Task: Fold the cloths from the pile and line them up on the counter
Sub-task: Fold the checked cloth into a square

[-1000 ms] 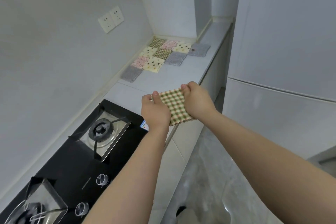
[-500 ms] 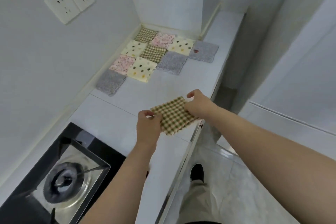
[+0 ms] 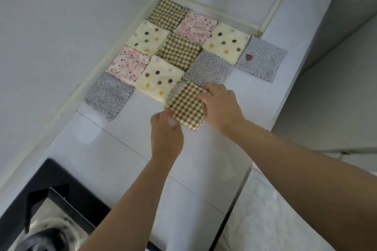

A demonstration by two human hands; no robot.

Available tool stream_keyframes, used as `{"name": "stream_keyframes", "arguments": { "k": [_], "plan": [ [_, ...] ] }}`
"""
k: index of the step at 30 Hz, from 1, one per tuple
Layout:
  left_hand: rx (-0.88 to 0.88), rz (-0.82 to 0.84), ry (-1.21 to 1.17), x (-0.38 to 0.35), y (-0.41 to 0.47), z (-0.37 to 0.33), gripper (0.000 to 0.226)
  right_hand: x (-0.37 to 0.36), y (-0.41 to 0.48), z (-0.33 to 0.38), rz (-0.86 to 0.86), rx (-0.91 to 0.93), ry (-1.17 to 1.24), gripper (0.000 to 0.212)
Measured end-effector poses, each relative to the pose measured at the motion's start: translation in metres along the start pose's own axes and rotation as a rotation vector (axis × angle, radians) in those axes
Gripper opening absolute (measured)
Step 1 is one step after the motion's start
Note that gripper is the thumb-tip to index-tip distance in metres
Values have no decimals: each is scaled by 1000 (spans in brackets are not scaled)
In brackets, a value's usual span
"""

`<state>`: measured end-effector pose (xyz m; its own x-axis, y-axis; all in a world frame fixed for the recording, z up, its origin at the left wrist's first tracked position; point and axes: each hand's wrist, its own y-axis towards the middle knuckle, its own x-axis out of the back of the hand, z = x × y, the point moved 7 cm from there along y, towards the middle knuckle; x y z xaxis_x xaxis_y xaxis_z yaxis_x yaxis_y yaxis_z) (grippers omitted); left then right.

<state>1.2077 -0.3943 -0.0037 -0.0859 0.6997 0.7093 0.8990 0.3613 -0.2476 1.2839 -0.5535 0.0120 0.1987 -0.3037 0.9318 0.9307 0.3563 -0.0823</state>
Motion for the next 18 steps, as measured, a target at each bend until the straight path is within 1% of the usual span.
{"name": "stream_keyframes", "arguments": {
  "k": [2, 5, 7, 10, 14, 16, 18],
  "plan": [
    [-126, 6, 107, -5, -3, -5, 39, -7, 3, 7, -4, 88, -31, 23],
    [-186, -13, 266, -9, -6, -5, 41, -17, 7, 15, 36, 172, -56, 24],
    [-167, -24, 322, -9, -7, -5, 40, -20, 8, 21, 51, 215, -81, 26],
    [-122, -21, 332, -9, -10, -1, 39, -22, 9, 26, 68, 231, -76, 27],
    [-94, 10, 338, -11, -6, -2, 46, -23, 10, 24, 82, 204, -85, 31],
    [-99, 20, 344, -9, -5, -4, 50, -21, 10, 23, 119, 163, -89, 37],
    [-114, 5, 355, -5, -9, -5, 49, -18, 7, 25, 173, 155, -100, 47]
  ]
}}
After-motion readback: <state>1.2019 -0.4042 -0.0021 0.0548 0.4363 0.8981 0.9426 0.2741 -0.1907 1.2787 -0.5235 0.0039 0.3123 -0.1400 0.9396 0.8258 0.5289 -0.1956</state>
